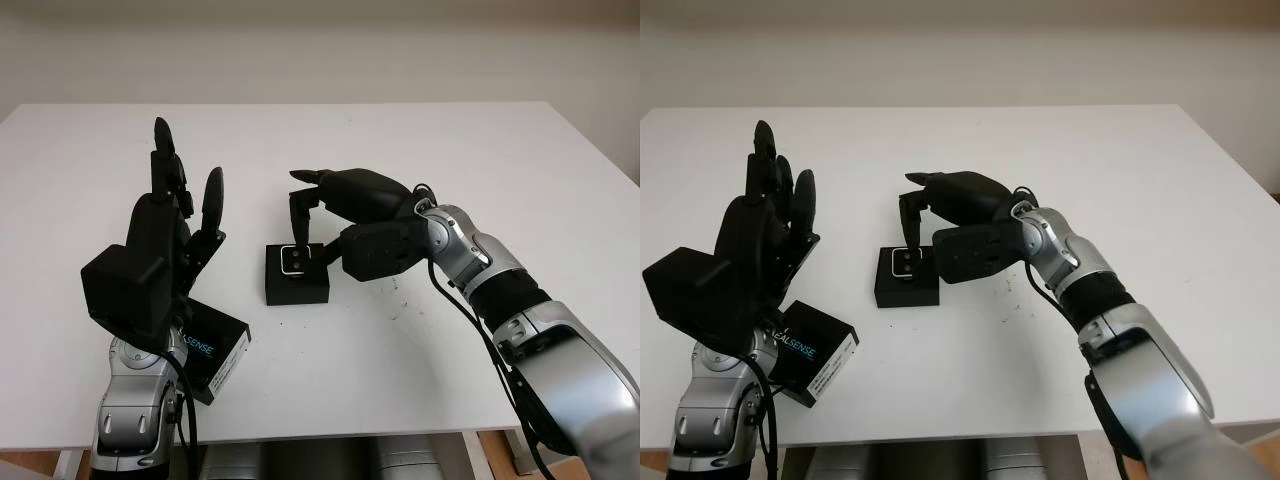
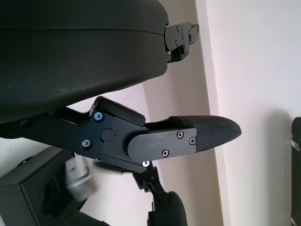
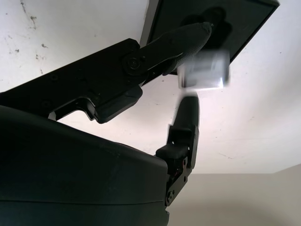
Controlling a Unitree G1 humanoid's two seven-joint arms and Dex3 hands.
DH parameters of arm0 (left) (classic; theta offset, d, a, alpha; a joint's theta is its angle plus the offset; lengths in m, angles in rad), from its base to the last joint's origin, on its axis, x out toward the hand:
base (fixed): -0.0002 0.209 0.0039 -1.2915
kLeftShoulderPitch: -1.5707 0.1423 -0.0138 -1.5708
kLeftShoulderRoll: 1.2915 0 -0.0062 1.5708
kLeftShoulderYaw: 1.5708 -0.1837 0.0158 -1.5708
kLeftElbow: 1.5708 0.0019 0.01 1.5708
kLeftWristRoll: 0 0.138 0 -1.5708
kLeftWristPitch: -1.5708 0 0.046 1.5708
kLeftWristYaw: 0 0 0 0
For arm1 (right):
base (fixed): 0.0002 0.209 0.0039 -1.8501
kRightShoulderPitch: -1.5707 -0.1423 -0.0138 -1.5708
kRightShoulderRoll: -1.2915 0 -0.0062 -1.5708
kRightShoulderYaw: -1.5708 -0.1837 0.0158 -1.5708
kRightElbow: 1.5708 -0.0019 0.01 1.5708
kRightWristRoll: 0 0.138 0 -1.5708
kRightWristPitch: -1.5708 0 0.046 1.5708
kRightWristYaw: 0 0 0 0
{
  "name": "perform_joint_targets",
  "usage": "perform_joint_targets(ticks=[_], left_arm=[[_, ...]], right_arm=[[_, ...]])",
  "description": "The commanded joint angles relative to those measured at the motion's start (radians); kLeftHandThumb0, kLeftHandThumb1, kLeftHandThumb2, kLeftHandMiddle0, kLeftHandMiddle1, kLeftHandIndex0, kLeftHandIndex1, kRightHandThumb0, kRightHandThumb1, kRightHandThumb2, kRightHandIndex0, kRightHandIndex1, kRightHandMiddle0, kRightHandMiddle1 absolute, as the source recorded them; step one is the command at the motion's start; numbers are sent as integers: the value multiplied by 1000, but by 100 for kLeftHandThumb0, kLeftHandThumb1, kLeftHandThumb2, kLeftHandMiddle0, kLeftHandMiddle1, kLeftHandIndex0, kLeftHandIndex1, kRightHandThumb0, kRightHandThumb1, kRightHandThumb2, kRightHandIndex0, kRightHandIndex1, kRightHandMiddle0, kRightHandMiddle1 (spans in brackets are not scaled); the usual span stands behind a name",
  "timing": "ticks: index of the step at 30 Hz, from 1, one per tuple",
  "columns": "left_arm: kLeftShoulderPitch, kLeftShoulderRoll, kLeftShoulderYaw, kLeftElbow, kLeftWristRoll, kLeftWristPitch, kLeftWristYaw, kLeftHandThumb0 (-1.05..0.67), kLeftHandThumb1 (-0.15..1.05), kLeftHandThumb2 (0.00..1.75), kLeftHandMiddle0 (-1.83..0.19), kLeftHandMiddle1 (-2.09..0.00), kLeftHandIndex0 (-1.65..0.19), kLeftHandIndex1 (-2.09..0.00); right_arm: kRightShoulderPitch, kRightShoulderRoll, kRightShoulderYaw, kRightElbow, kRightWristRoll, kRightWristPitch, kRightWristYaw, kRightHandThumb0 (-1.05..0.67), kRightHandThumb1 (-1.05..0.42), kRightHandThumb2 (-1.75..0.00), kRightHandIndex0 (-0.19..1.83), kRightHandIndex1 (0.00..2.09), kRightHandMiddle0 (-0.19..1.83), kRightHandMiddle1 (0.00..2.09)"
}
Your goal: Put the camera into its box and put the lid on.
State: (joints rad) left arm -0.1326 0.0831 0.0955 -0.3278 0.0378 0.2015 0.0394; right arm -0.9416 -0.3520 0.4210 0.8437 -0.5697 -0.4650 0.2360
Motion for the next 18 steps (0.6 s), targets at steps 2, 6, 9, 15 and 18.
perform_joint_targets(ticks=[2,6,9,15,18], left_arm=[[0,10,1,-5,4,-6,-4,-72,105,55,19,0,19,0],[2,7,0,-8,10,-1,1,-73,105,56,19,0,19,0],[3,6,-4,-8,15,-4,2,-72,105,57,19,0,19,0],[-2,-6,-1,-5,10,1,9,-74,105,55,19,0,19,0],[-2,-9,-1,-3,10,-2,13,-75,105,54,19,0,19,0]], right_arm=[[-57,-13,-5,3,7,-32,17,-78,-87,-6,11,10,24,7],[-97,-34,-5,-3,5,-71,52,-77,-89,-6,12,9,23,7],[-113,-41,-16,-1,25,-108,64,-75,-87,-5,14,10,26,8],[-132,-68,-11,-24,30,-195,89,-74,-87,-5,18,10,27,8],[-125,-78,-10,-53,27,-220,97,-76,-87,-6,19,10,28,8]])
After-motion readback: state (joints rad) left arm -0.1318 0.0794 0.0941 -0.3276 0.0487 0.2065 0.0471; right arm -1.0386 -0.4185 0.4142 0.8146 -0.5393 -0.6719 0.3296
